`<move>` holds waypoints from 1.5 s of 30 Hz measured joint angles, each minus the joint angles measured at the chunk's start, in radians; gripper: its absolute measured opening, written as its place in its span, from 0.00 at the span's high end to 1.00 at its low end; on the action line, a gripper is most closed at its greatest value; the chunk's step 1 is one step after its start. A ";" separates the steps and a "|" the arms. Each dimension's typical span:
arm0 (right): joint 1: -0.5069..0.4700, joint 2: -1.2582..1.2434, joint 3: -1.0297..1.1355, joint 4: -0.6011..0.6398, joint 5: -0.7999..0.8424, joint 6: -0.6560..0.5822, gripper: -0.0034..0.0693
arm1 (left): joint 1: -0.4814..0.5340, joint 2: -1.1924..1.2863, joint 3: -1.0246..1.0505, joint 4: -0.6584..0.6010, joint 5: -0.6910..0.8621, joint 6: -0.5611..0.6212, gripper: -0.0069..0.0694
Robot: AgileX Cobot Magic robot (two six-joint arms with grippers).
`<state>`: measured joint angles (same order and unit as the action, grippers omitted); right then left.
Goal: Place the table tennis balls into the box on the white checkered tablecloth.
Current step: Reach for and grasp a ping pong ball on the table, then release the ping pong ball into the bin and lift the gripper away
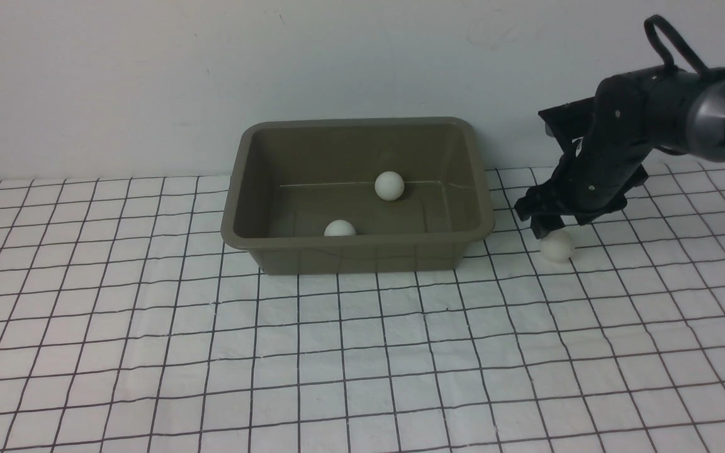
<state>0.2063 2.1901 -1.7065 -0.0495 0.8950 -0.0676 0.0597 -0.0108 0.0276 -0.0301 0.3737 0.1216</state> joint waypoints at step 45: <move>0.216 0.086 -0.589 0.187 0.358 -0.060 0.46 | 0.000 0.000 0.000 0.000 0.000 0.000 0.91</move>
<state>0.4220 2.2760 -2.2952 0.1376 1.2533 -0.1274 0.0597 -0.0108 0.0276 -0.0301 0.3737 0.1216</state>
